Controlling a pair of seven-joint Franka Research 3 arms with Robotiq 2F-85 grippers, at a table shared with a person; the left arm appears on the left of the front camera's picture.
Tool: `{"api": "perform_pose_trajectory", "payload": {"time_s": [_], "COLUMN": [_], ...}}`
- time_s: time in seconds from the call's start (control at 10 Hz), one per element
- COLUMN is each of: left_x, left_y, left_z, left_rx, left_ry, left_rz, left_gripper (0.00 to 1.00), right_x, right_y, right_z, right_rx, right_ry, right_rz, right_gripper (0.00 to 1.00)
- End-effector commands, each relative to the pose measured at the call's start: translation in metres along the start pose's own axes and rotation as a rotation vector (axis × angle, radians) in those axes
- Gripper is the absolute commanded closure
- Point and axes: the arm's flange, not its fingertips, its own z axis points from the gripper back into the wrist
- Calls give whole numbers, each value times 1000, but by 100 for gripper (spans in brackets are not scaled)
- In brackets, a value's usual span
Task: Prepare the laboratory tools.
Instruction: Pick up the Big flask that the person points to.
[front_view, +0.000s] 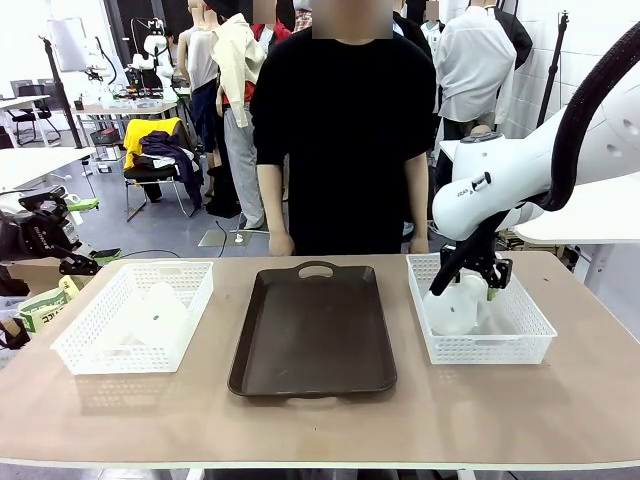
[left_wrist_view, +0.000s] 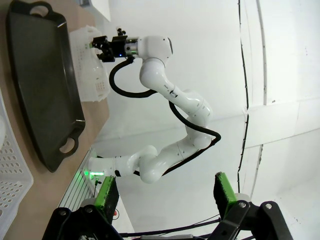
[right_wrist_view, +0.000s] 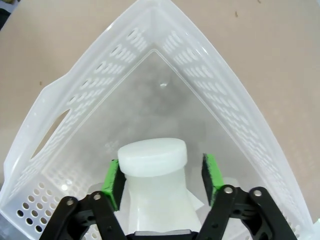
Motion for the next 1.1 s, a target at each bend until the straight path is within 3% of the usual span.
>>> {"api": "perform_pose_trajectory", "payload": {"time_s": [0.0,0.2,1.0], "left_x": [0,0,0], "left_y": [-2,-2,-2], "left_z": [1,1,1], "left_rx": [-5,-5,-5], "left_ry": [3,3,3], "left_rz": [-8,-8,-8], "left_gripper": [0,0,0], "right_x": [8,7,4], "right_y": [6,5,-1], "right_z": [-2,-2,-1], "right_rx": [-10,-11,-15], "right_ry": [27,31,11], "right_rz": [-4,-10,-11], "right_gripper": [70,100,100]}}
